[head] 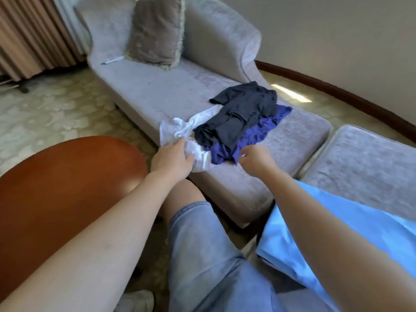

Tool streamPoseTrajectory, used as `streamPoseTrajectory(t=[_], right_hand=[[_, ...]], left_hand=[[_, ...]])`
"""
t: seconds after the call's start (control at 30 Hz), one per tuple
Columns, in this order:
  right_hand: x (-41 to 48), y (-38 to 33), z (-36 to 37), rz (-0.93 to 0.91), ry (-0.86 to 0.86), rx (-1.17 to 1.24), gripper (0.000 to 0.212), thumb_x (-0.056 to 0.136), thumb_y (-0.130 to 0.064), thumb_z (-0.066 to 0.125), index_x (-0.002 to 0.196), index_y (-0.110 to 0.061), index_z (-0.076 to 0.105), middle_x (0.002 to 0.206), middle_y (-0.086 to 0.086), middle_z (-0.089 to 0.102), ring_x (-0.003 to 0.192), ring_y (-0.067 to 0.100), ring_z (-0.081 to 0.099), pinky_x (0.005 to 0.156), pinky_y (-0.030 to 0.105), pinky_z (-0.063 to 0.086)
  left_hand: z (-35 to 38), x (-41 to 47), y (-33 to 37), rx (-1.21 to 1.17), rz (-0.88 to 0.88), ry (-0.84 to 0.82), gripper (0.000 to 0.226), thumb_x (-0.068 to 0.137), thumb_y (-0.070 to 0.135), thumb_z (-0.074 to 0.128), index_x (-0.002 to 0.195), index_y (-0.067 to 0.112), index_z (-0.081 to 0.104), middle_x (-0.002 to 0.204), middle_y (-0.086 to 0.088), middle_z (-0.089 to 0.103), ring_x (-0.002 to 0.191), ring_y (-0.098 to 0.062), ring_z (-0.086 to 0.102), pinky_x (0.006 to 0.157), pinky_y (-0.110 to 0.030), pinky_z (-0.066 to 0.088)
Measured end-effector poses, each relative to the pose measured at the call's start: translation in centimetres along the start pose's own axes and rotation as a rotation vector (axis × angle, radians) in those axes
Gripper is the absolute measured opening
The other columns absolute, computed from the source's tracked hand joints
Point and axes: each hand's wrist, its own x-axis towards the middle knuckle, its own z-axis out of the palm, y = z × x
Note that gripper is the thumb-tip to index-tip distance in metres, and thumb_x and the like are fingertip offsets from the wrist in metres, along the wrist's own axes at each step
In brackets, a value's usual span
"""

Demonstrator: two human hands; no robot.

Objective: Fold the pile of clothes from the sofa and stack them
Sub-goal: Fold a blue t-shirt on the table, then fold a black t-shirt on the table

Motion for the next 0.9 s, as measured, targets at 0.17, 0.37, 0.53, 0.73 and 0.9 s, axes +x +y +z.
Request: streamPoseTrajectory(t=[0.17,0.37,0.53,0.73,0.9], right_hand=[[6.4,-1.1,4.6,0.026,-0.023,-0.051,0.016,0.088,-0.005,0.046,0.073,-0.006,0.053,0.071,0.009,0.056,0.07,0.027,0.047,0.051,0.027,0.035],[12.7,-0.9,8.4,0.072,-0.011,-0.179,0.019,0.088,-0.007,0.044,0.07,-0.012,0.041,0.076,0.009,0.05,0.073,0.029,0.046,0.049,0.029,0.028],[17.9,-1.8,10.0,0.012,0.066,-0.254,0.035,0.099,-0.026,0.046,0.128,-0.008,0.042,0.132,0.014,0.038,0.099,0.04,0.056,0.071,0.041,0.042],[23.0,-2.3,11.1,0.032,0.072,-0.277,0.061,0.1,-0.036,0.045,0.151,-0.018,0.017,0.143,0.013,0.034,0.109,0.04,0.054,0.072,0.041,0.043],[23.9,-1.0,11.0,-0.016,0.125,-0.313,0.049,0.098,-0.011,0.039,0.147,-0.013,0.033,0.14,0.015,0.045,0.117,0.04,0.05,0.088,0.043,0.042]], left_hand=[[0.1,2.9,-5.0,0.095,-0.091,-0.028,0.055,0.098,0.042,0.044,0.146,0.019,0.031,0.139,-0.01,0.048,0.125,-0.032,0.046,0.094,-0.043,0.043],[2.7,6.3,-9.4,0.126,-0.178,-0.087,0.052,0.098,0.043,0.044,0.143,0.019,0.032,0.133,-0.008,0.051,0.121,-0.031,0.047,0.09,-0.041,0.042],[4.7,8.9,-11.6,0.073,-0.211,-0.081,0.056,0.098,0.043,0.044,0.147,0.02,0.028,0.134,-0.008,0.051,0.124,-0.031,0.045,0.093,-0.042,0.042],[6.2,10.7,-13.2,0.041,-0.205,-0.068,0.056,0.098,0.043,0.045,0.146,0.02,0.03,0.133,-0.009,0.052,0.124,-0.03,0.046,0.095,-0.042,0.042],[7.0,11.2,-13.4,0.068,-0.196,-0.055,0.055,0.097,0.043,0.046,0.145,0.02,0.033,0.131,-0.008,0.054,0.123,-0.029,0.048,0.096,-0.043,0.04]])
